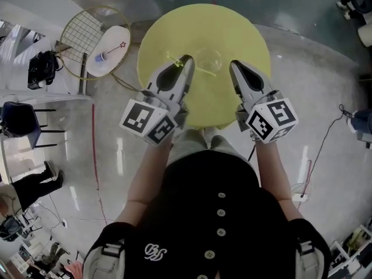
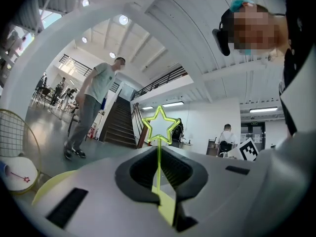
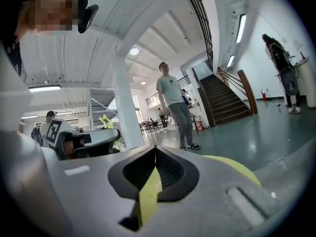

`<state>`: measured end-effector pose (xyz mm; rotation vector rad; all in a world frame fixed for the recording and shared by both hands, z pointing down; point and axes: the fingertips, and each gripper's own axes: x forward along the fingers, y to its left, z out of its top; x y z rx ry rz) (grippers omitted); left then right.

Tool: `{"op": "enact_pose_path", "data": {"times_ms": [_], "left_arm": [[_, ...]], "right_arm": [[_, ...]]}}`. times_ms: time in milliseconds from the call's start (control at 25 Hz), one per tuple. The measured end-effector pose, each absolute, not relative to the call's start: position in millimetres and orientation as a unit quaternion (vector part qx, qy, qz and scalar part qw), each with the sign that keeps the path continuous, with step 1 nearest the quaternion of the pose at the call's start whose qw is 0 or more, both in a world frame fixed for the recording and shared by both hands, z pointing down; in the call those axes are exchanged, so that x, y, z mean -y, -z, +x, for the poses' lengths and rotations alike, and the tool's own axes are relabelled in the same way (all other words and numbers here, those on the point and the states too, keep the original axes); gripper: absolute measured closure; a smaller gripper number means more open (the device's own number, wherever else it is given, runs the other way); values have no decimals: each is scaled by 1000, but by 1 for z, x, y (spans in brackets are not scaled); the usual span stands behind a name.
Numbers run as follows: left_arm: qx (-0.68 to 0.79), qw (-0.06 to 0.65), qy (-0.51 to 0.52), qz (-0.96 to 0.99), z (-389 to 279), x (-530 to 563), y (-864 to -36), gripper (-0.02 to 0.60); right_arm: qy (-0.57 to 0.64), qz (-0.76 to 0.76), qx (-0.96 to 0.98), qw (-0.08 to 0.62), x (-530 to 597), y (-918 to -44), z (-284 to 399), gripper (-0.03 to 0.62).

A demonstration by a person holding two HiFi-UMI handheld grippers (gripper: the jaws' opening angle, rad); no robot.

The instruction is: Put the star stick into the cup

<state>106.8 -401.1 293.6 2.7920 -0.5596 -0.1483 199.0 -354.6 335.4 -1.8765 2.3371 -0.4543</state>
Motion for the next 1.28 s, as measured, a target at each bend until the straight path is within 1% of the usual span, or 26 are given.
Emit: {"op": "enact_pose_path", "data": {"times_ms": [400,840,1280], "left_arm": [[187,141,60,970,113,460,-295,558],[149,171,5,974,136,491,-336,558],[121,197,-18,973,151,504,-376,558]], "right_arm": [[156,-646,-745,59,400,-340,223,590],[192,-664,-720,57,425,-366,228,589],[213,-671,-708,63,438,-385,230,591]]}}
